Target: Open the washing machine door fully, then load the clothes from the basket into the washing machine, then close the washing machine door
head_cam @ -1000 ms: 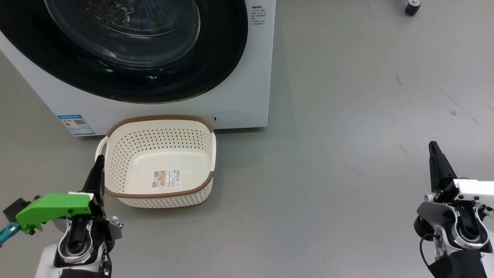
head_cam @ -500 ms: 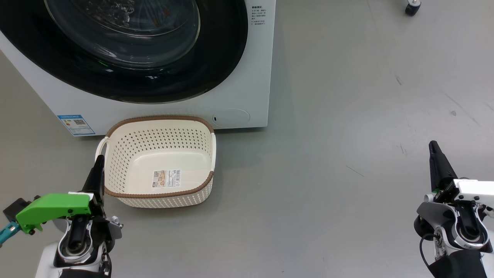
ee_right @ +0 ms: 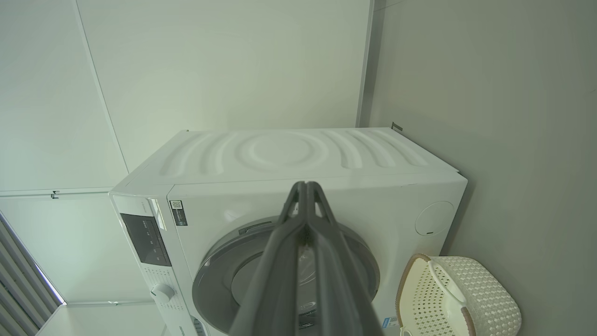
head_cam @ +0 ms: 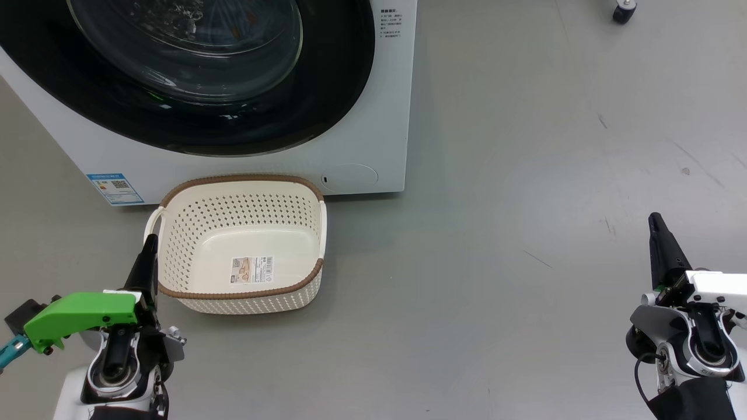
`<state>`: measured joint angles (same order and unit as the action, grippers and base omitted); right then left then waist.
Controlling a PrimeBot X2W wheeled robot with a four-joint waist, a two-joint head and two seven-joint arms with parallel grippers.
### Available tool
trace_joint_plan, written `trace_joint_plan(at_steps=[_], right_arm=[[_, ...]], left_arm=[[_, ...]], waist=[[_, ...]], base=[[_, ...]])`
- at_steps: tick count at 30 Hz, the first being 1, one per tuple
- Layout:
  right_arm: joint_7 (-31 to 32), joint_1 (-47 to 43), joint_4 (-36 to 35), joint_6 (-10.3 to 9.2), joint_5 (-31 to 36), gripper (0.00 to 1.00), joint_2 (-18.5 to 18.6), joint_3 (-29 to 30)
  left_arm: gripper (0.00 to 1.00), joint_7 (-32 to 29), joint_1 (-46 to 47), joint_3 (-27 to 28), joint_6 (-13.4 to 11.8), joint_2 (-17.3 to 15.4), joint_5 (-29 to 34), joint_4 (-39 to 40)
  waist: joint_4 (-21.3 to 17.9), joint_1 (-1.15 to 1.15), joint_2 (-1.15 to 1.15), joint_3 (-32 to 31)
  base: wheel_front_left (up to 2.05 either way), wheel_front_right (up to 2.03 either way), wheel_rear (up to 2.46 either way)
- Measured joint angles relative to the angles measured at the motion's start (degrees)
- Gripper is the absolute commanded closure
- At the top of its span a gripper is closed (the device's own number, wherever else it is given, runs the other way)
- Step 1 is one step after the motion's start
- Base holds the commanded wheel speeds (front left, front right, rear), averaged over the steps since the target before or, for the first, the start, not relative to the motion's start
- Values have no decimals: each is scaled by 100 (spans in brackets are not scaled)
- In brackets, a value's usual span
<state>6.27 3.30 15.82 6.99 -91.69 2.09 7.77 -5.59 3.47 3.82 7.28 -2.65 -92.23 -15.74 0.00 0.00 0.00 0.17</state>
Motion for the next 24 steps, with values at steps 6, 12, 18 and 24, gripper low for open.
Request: trace_joint_plan(at_steps=[6, 12, 18, 24], right_arm=[[0, 0, 0, -1, 0, 100, 0, 0], [0, 0, 0, 0, 0, 100, 0, 0], [0, 0, 0, 0, 0, 100, 0, 0], [0, 0, 0, 0, 0, 100, 0, 0]], left_arm=[[100, 0, 0, 1, 0, 0, 0, 0], [100, 0, 0, 1, 0, 1, 0, 0], [100, 0, 0, 2, 0, 1, 0, 0], [100, 0, 1, 2, 0, 1, 0, 0]], waist=[[0, 0, 0, 0], [0, 0, 0, 0], [0, 0, 0, 0], [0, 0, 0, 0]], base=[[0, 0, 0], [0, 0, 0], [0, 0, 0], [0, 0, 0]])
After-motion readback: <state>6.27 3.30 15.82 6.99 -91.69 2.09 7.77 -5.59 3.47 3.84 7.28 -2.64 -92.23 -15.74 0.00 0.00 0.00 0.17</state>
